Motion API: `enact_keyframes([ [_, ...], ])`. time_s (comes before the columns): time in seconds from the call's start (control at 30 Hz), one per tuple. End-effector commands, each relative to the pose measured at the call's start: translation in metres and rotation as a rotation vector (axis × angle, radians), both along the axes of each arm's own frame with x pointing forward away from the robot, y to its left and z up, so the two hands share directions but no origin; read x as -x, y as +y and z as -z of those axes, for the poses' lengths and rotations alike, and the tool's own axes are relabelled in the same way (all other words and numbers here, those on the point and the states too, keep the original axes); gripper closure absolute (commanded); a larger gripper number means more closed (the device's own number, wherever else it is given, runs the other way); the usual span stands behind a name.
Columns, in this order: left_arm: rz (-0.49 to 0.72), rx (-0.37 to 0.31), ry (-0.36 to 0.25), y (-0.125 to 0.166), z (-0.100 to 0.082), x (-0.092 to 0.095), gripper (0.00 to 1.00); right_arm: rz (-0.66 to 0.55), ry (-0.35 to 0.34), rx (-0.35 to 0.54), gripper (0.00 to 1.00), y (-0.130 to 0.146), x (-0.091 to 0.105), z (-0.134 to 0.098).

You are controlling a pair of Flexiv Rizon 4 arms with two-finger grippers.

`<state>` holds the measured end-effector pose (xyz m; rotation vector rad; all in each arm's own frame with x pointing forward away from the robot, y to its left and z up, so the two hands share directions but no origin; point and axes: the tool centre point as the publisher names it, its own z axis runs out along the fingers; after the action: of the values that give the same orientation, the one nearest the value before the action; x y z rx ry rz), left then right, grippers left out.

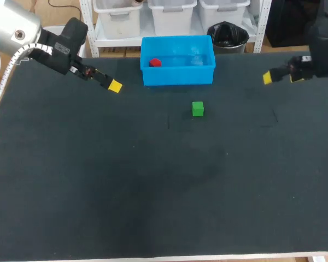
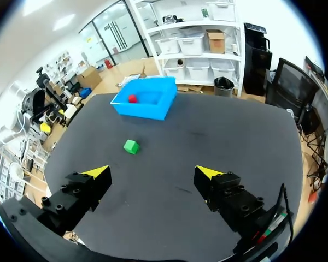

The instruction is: Use the left arm to pick the red cube and place it into the blue plastic box first, then use the right arm to grasp the green cube and put it into the same blue plastic box after the first action is fully finished.

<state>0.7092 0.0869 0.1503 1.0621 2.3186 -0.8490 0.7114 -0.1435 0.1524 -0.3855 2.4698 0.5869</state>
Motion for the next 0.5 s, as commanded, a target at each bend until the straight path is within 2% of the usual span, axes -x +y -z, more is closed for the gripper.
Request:
enact_keyframes([
  [0.03,0.002,0.005,-0.003,0.001,0.001,0.0,0.0,0.037,0.01,0.047,0.0,0.028,-0.016,0.001],
  [0.5,0.002,0.005,-0.003,0.001,0.001,0.0,0.0,0.143,0.115,0.212,0.0,0.079,-0.04,0.003],
])
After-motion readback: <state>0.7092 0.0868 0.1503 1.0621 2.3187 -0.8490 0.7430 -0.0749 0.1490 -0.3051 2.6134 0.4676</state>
